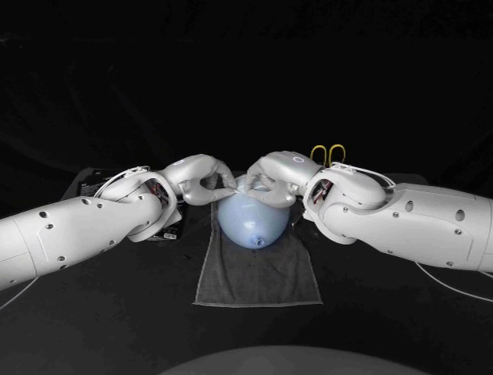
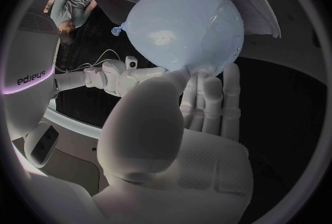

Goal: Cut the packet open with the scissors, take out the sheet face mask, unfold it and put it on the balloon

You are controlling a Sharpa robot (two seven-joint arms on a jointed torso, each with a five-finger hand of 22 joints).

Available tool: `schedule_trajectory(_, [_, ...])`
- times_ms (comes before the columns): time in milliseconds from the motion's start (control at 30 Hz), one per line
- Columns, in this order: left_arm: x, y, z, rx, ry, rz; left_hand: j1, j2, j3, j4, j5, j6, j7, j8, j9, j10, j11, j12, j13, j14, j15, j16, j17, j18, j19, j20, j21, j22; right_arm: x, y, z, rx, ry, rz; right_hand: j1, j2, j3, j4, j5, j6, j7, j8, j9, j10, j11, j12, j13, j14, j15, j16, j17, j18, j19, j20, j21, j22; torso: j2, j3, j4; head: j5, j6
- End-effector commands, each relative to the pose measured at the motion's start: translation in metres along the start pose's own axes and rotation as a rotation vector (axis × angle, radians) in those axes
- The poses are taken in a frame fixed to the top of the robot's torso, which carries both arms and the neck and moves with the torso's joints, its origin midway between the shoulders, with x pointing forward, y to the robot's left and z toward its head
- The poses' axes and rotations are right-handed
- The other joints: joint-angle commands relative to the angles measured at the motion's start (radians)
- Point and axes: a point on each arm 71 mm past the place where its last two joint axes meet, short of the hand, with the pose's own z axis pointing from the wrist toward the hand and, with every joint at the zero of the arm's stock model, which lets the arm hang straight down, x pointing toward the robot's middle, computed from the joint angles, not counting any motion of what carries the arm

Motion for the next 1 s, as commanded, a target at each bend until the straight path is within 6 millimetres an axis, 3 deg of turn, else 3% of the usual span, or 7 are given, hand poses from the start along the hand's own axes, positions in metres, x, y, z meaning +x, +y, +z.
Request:
schedule_trajectory(33, [0.002,-0.002,0.001,0.010,0.014,0.006,0.001,0.014,0.010,-0.002,-0.003,0.009,0.000,0.002,0.000,0.010,-0.001,-0.002,-0.003,0.015,-0.001,0.006,0.010,0.011,-0.001,-0.010,0.006,0.003,0.001,-0.001,-0.001,0.005,0.013,-0.015,0.000,0.009,0.006,-0.001,0.003,0.004,0.000,0.006,0.002,0.056,-0.007,0.004,0.205,0.103,-0.007,0.003,0.264,-0.006,0.010,-0.008,0.001,0.180,0.000,-0.0002,-0.0001,-0.001,0.001])
schedule_trajectory(200, [0.000,-0.005,0.001,0.038,-0.021,0.006,0.006,0.032,0.033,-0.005,-0.003,0.030,-0.010,0.019,0.009,0.032,-0.010,0.000,-0.009,0.057,-0.009,0.023,0.051,0.012,0.005,-0.015,0.021,0.011,0.001,-0.001,-0.001,0.006,0.011,-0.015,0.000,0.009,0.006,-0.001,0.003,0.004,0.000,0.006,0.002,0.056,-0.007,0.004,0.205,0.103,-0.007,0.003,0.264,-0.006,0.010,-0.008,0.001,0.180,0.000,-0.0007,0.0010,-0.001,0.002])
schedule_trajectory(633, [-0.008,-0.007,-0.005,0.062,-0.093,-0.078,-0.006,0.031,0.085,0.003,-0.003,0.040,-0.019,0.037,0.023,0.051,-0.020,0.007,-0.015,0.088,-0.019,0.035,0.070,0.011,0.008,-0.025,0.044,0.024,-0.004,-0.003,-0.004,-0.014,-0.045,0.007,-0.002,0.007,0.007,-0.002,0.003,0.002,0.000,0.008,0.003,0.047,-0.008,-0.007,0.194,0.103,-0.007,0.003,0.264,-0.004,0.007,-0.009,-0.006,0.178,-0.001,-0.0012,0.0011,-0.003,0.009])
schedule_trajectory(1000, [-0.011,-0.006,-0.003,0.002,-0.021,-0.230,-0.033,0.030,0.105,0.021,-0.004,0.037,-0.023,0.043,0.032,0.049,-0.017,0.008,-0.017,0.076,-0.016,0.035,0.056,0.009,0.000,-0.024,0.045,0.025,-0.017,0.005,-0.015,-0.129,-0.195,0.129,-0.025,-0.034,-0.006,-0.007,0.003,-0.063,0.026,-0.021,-0.005,0.025,0.013,-0.034,0.169,0.103,0.009,0.003,0.264,-0.002,-0.002,-0.001,-0.031,0.172,-0.001,0.0003,-0.0007,-0.002,0.019])
